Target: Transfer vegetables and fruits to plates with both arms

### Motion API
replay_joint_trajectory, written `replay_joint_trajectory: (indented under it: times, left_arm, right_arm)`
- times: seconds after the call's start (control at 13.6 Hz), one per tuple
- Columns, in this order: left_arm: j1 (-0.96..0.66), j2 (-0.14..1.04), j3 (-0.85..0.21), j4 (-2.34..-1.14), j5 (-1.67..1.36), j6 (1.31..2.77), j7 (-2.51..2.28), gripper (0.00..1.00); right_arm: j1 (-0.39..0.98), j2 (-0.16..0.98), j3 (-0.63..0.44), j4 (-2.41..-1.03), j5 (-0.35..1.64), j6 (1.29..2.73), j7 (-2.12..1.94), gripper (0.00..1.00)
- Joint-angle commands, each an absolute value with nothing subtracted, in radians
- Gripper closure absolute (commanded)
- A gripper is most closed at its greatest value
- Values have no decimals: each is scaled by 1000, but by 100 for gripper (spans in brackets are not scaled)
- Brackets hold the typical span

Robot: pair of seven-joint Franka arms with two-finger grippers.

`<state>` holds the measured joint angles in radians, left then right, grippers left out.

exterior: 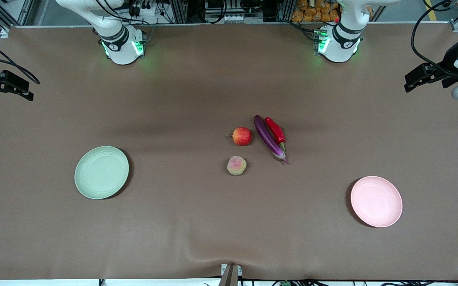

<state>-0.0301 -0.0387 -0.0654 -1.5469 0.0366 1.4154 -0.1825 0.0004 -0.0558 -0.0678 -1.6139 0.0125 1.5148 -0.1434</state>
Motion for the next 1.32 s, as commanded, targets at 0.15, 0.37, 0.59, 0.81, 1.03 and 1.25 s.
replay_joint_trajectory:
  times: [0.15, 0.37, 0.59, 0.81, 1.03, 1.25]
  left_arm:
    - [-37, -23, -92, -1572, 17, 1466, -219, 0]
    - [-37, 11, -165, -1595, 32, 1500, -302, 0]
    - [-37, 18, -238, -1705, 41, 1619, -435, 0]
    - [-37, 40, -337, -1840, 40, 1776, -611, 0]
    - [-38, 72, -417, -1981, 41, 1955, -837, 0]
    - [-66, 94, -462, -2106, 40, 2139, -990, 0]
  right_arm:
    - [-2, -75, -63, -1623, 8, 1516, -135, 0]
    - [0, -75, -63, -1623, 15, 1517, -133, 0]
    - [-6, -74, -64, -1623, 17, 1514, -133, 0]
    - [-6, -74, -64, -1623, 17, 1514, -133, 0]
    - [-3, -74, -64, -1623, 17, 1516, -133, 0]
    - [-5, -74, -64, -1623, 15, 1516, -133, 0]
